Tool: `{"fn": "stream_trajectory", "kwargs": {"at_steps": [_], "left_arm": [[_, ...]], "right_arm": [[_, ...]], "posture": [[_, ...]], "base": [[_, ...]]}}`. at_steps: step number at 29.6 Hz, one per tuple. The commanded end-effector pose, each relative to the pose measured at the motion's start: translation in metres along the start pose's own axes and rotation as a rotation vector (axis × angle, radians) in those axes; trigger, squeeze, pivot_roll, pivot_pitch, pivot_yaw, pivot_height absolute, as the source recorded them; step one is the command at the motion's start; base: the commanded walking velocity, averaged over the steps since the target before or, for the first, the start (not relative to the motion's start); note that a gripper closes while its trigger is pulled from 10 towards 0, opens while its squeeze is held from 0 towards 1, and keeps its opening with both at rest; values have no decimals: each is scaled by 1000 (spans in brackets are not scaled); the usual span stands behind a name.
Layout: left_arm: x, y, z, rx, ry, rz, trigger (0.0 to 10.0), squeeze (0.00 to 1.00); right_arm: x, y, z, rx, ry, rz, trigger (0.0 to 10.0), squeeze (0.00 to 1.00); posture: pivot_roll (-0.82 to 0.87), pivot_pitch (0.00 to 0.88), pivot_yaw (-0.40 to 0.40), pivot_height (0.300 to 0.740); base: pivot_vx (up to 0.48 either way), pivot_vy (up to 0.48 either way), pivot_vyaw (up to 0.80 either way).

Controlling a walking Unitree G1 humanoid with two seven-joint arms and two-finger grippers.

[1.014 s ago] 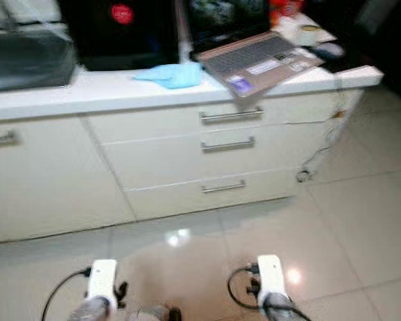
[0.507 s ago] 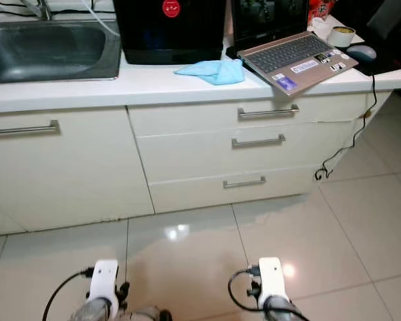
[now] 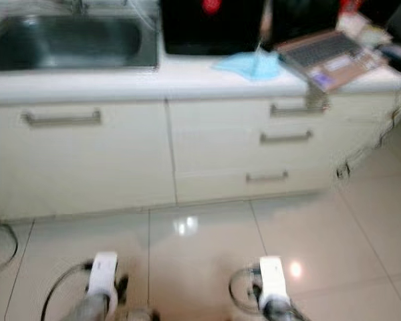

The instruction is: Kitchen organization

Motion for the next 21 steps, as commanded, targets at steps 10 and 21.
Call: {"fn": "stream_trajectory", "kwargs": {"at_steps": [10,21], "left_arm": [[-9,-4,-1,16,-18,-10,10000,0],[-8,-4,-1,16,-16,-11,10000,0]], "right_arm": [[-11,-5,-2,19,-25,-3,10000,0],[-11,-5,-2,17,-29,15,10000,0]], "posture": [[106,97,-27,740],[106,99,-25,740]], "base": [[0,261,0],[0,261,401]]}}
Point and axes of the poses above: a point about 5 cm out from each wrist's last joint towards the gripper, its own z axis pointing out of the wrist towards the gripper, its own y axis along the axis of the wrist's last joint, x = y × z, the point moved 5 cm from there along z, pointing out of the wrist towards the gripper, and after that the axes turned 9 degrees about z, right-handed, at the moved point
